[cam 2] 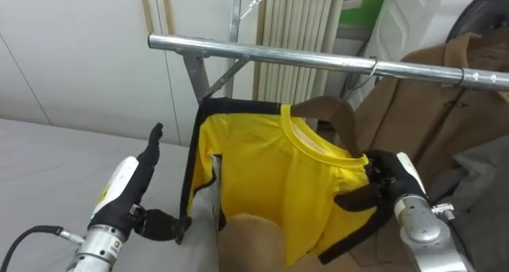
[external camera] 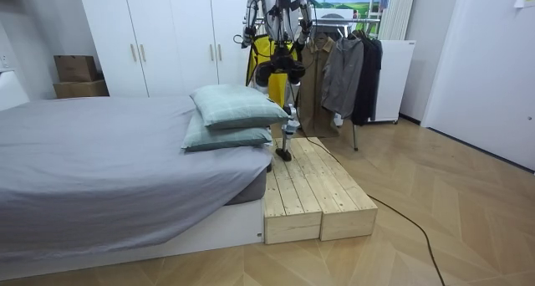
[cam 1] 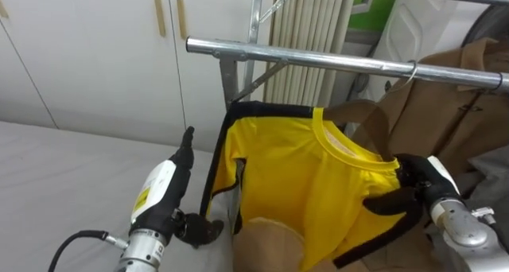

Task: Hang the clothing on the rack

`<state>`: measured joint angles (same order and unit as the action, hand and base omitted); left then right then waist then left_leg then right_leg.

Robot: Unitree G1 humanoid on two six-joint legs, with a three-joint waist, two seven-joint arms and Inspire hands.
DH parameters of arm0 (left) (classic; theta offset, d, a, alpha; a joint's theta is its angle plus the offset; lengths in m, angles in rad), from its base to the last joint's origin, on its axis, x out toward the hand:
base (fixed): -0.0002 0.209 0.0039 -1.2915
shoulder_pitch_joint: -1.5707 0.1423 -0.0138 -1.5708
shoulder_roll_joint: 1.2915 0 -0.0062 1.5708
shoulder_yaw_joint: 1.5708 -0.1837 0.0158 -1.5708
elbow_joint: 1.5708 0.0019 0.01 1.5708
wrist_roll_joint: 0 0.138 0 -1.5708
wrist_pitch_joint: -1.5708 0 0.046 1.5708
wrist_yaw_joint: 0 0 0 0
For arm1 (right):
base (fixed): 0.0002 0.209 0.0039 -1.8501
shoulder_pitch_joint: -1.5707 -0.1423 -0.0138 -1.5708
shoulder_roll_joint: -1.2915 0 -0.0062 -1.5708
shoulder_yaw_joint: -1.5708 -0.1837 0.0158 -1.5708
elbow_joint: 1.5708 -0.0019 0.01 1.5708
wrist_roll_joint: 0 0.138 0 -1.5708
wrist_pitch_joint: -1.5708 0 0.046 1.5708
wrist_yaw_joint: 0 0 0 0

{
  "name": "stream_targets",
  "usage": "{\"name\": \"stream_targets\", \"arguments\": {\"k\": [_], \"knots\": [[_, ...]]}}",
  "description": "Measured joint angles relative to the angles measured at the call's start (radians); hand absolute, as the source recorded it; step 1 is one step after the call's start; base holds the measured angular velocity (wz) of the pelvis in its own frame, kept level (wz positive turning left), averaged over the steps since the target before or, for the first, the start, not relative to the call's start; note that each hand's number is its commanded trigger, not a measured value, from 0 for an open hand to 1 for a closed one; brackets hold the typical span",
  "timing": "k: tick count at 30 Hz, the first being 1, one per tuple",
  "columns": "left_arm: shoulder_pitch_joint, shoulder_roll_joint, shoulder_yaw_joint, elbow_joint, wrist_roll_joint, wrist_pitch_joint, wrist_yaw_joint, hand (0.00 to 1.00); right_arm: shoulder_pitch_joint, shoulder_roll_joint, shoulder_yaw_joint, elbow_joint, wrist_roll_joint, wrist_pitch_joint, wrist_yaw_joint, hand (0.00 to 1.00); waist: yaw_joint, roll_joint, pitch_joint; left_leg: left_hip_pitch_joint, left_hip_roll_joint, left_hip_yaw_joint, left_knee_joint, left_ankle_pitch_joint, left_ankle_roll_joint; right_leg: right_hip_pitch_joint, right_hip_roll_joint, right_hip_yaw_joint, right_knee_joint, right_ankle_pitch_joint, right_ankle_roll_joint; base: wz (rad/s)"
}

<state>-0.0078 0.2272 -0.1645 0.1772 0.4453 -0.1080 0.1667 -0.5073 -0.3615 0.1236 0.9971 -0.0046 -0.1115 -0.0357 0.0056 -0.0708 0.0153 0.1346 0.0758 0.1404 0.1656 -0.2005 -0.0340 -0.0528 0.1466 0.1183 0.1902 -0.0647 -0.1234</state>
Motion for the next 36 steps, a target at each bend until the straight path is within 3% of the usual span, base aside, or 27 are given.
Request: {"name": "stream_targets", "arguments": {"k": [5, 15, 21, 36], "knots": [[0.0, 0.0, 0.0, 0.0, 0.0, 0.001, 0.0, 0.0, 0.0, 0.0, -0.014, -0.009, -0.007, 0.0, 0.001, 0.0, -0.003, 0.015, -0.0037, 0.0, 0.0, 0.0, 0.0, 0.0, 0.0, 0.0, 0.0, 0.001, 0.002, 0.0, 0.0, 0.0], [0.0, 0.002, 0.0, 0.0, 0.008, 0.003, 0.0, 0.0, 0.0, 0.0, -0.03, -0.009, 0.009, 0.001, -0.02, 0.0, -0.009, 0.014, -0.0032, 0.0, 0.001, 0.0, 0.0, 0.0, 0.0, 0.0, 0.001, 0.002, 0.003, 0.0, 0.001, 0.0], [0.0, 0.03, 0.0, -0.018, 0.027, 0.003, 0.02, 0.0, 0.014, 0.0, -0.041, -0.067, 0.037, 0.003, -0.045, 0.0, -0.033, 0.015, -0.0034, -0.006, 0.0, 0.0, 0.0, 0.0, 0.0, -0.003, 0.001, 0.005, -0.002, -0.001, 0.002, -0.01], [0.0, 0.03, 0.001, -0.039, 0.027, -0.006, 0.05, 0.0, 0.051, 0.0, -0.06, -0.143, 0.076, -0.003, -0.113, 0.0, -0.054, 0.016, -0.0044, 0.002, 0.003, 0.056, 0.0, 0.0, 0.0, -0.006, 0.009, 0.037, -0.002, -0.001, 0.001, -0.06]]}}
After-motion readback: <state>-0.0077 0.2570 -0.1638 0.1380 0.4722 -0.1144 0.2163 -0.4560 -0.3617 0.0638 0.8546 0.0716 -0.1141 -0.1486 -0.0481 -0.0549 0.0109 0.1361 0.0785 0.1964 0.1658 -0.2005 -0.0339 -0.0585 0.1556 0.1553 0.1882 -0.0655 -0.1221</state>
